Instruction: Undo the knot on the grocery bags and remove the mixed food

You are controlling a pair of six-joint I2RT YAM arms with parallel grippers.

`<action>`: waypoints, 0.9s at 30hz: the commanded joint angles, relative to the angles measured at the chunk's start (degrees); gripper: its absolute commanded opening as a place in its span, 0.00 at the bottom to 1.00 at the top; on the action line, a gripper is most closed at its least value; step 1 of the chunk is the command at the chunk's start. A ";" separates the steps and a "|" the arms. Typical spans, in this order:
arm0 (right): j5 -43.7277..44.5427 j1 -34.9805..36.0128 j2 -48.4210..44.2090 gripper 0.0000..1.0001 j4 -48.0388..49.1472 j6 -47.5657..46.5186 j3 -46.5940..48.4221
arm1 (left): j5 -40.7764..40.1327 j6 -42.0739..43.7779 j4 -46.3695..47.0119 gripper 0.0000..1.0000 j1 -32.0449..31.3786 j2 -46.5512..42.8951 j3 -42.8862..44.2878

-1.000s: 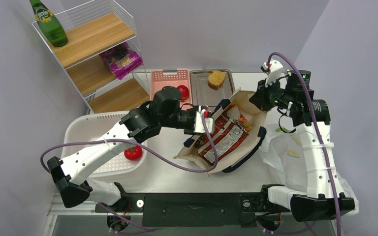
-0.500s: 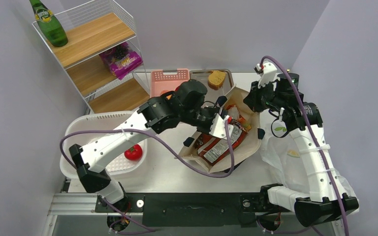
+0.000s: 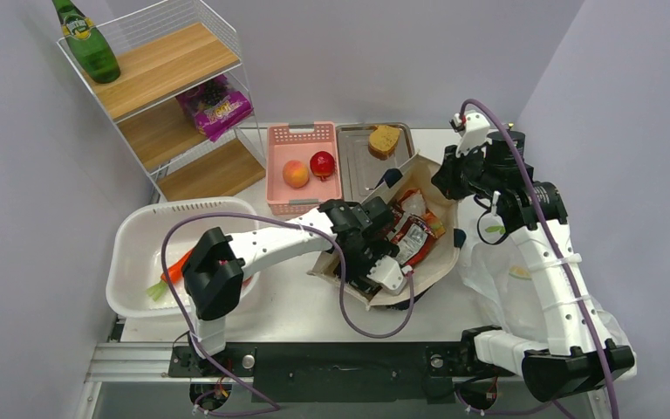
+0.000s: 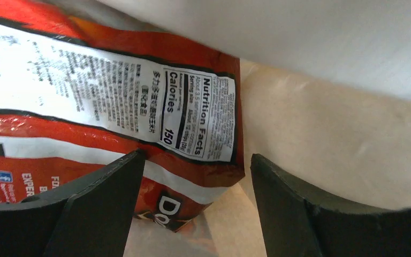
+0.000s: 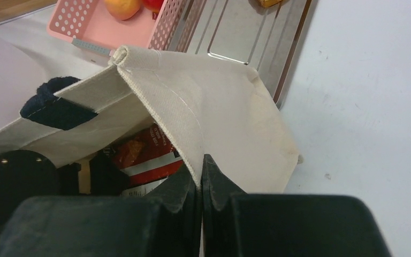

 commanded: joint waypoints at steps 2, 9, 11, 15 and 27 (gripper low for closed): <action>-0.70 0.51 0.07 0.00 5.60 -0.21 -0.79 | -5.06 5.18 4.97 0.73 -0.96 2.52 -3.19; -1.19 -1.23 1.63 0.00 3.58 -3.44 -2.38 | -2.98 2.74 12.60 0.57 -0.20 5.37 -6.50; -1.97 -3.06 1.90 0.00 2.81 -4.32 -2.97 | 0.42 -0.43 13.08 0.33 0.46 4.09 -4.69; -3.24 -7.52 2.13 0.00 1.21 -6.91 -4.30 | 8.82 -8.21 17.67 0.00 2.29 -2.37 -3.11; -7.62 -10.69 2.23 0.22 -1.88 -14.09 -3.97 | 19.47 -26.75 25.69 0.00 6.71 -12.37 3.49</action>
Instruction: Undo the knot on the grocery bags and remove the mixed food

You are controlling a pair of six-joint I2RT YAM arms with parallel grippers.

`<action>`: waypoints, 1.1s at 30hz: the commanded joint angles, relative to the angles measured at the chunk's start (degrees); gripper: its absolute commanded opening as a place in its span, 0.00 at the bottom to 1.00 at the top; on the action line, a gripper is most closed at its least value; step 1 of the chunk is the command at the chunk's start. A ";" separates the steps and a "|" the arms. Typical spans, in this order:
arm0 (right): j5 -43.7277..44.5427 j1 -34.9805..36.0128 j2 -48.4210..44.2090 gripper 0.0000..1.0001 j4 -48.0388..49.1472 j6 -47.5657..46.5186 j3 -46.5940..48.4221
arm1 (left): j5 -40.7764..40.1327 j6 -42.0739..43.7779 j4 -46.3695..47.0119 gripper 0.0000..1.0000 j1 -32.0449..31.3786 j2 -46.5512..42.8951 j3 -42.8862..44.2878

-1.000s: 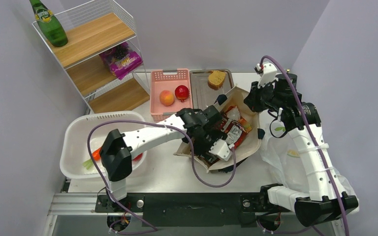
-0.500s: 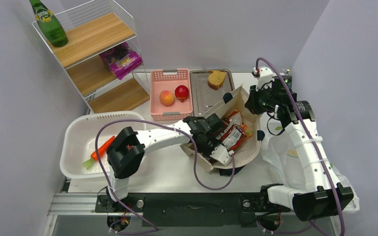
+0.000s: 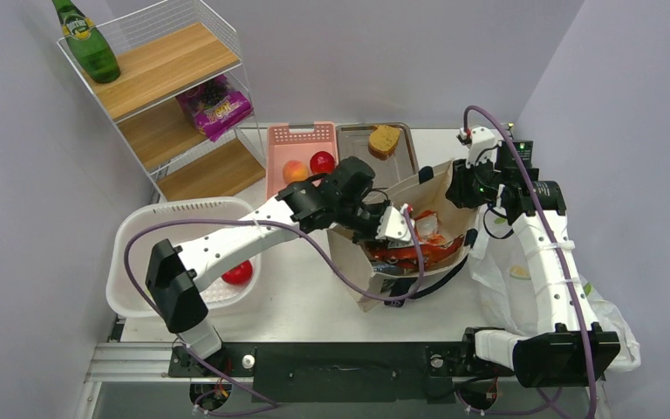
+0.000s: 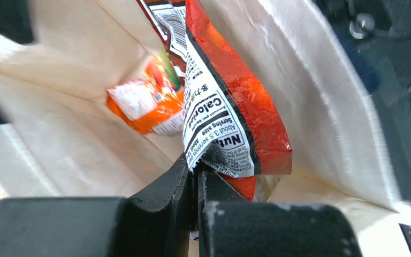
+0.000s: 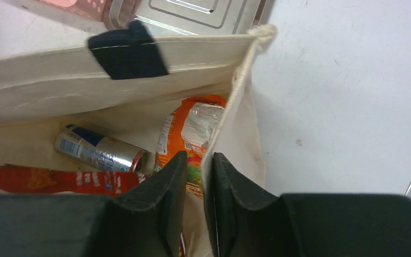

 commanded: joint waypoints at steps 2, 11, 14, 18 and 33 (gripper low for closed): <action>-3.98 -0.76 -1.15 0.22 0.30 -4.50 2.64 | 7.64 -10.56 7.13 0.00 3.67 -3.34 6.25; -10.90 -0.95 -5.70 0.74 -2.60 -10.79 8.76 | 9.96 -16.16 5.25 0.00 6.29 -2.89 13.82; -13.23 -0.94 -8.41 0.79 -2.53 -14.77 10.34 | 11.87 -17.70 3.36 0.00 8.37 -2.44 15.40; -13.79 -0.92 -11.38 0.80 -4.04 -20.13 12.61 | 12.80 -17.94 0.66 0.00 10.01 -2.42 16.43; -9.88 16.39 -14.90 0.85 -9.29 -35.81 8.61 | 20.94 -22.48 -2.33 0.00 11.30 -1.74 20.14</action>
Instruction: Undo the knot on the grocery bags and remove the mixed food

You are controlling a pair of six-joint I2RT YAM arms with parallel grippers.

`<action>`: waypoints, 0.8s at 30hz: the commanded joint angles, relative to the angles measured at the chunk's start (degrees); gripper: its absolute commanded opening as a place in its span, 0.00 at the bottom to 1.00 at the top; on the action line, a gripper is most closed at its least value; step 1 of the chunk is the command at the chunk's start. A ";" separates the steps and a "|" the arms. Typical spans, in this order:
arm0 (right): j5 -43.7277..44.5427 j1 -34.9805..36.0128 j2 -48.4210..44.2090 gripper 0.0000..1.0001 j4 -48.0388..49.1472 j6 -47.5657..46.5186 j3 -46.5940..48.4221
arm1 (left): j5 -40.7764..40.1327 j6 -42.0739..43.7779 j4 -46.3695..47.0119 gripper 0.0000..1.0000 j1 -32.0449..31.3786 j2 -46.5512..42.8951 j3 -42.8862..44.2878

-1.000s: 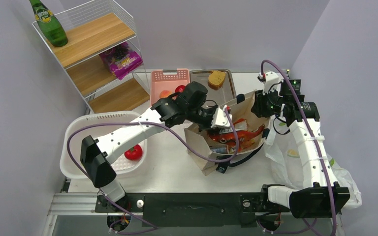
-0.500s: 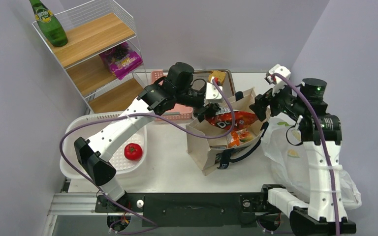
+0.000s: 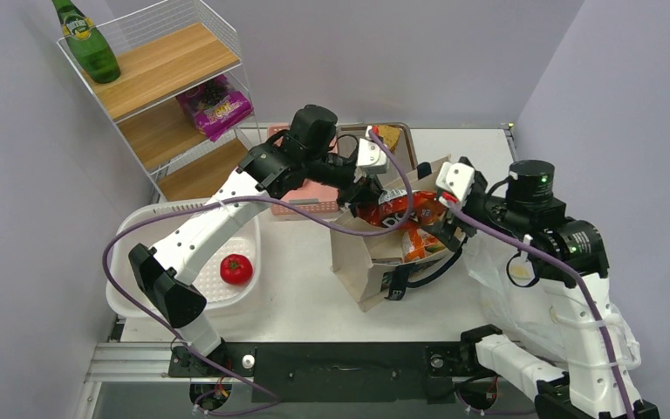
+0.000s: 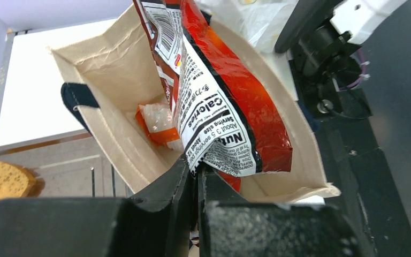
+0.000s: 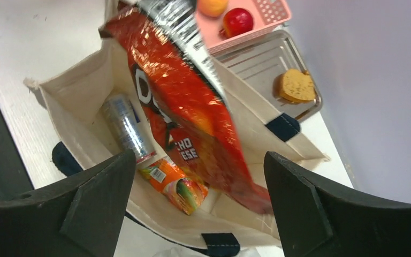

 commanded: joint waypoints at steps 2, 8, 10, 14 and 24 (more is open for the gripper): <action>4.31 5.53 0.46 0.84 3.15 -6.50 -2.77 | 9.72 -4.80 -1.24 0.00 0.04 0.25 6.49; 1.71 7.19 4.05 0.47 3.55 -7.86 -2.33 | 12.65 -12.27 2.86 0.00 0.63 -0.35 6.43; 0.60 7.30 5.19 0.22 3.58 -5.96 -0.76 | 12.22 -14.03 3.61 0.00 1.40 -0.73 6.38; 1.20 6.93 6.68 0.00 5.52 5.70 2.10 | 4.69 -21.20 11.58 0.34 5.50 -3.06 3.16; 4.00 -6.28 14.46 0.00 29.98 64.11 3.69 | -23.71 -6.80 27.19 0.72 13.50 -13.56 -4.49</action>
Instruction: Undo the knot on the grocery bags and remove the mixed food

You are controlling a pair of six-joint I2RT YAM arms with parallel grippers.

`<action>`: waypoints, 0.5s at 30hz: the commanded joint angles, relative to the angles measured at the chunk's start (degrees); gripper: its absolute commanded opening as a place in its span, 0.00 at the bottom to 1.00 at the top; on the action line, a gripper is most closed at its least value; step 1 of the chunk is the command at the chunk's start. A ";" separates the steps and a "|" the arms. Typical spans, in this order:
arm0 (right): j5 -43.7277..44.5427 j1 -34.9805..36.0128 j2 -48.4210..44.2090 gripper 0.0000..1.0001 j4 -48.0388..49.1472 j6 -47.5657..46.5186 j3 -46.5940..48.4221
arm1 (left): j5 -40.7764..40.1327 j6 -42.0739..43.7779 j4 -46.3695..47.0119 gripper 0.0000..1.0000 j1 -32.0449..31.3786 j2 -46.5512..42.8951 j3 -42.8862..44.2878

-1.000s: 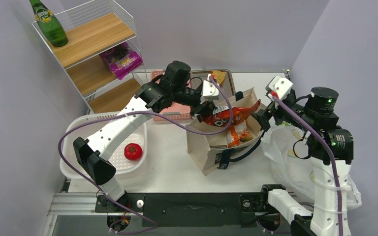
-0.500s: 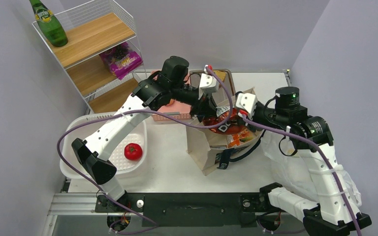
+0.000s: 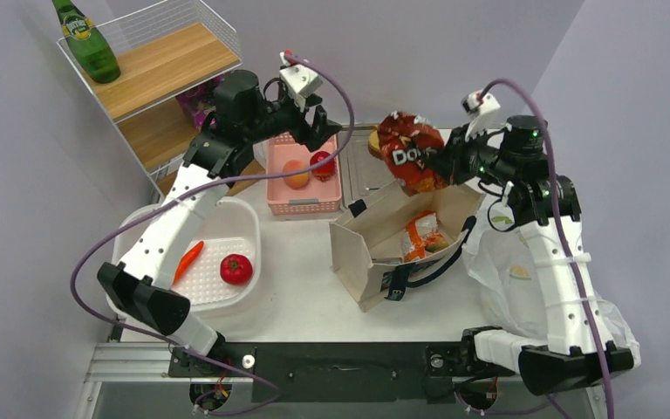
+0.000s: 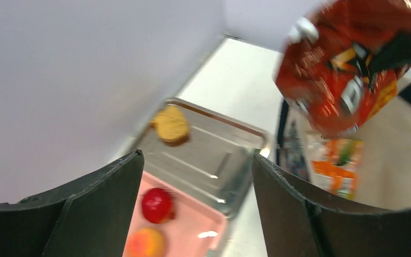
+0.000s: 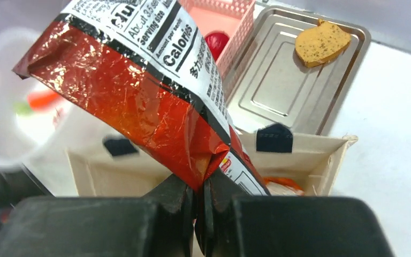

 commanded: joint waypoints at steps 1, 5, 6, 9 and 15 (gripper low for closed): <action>2.18 -2.96 4.59 0.00 16.75 35.06 4.02 | -10.30 18.21 14.40 0.72 -4.75 -10.92 -7.07; 4.07 -2.68 8.48 0.00 19.83 55.44 3.70 | -14.37 45.39 19.63 0.73 -16.95 -19.42 -25.49; 3.71 -2.69 8.74 0.00 22.96 61.08 2.10 | -16.40 52.44 20.88 0.73 -18.87 -20.81 -27.50; 0.82 -2.61 9.56 0.00 29.17 69.93 -0.39 | -19.83 59.37 24.86 0.74 -25.85 -21.57 -34.29; -4.92 -1.66 10.35 0.00 41.77 84.92 -3.36 | -28.71 63.12 34.82 0.76 -31.55 -15.52 -36.29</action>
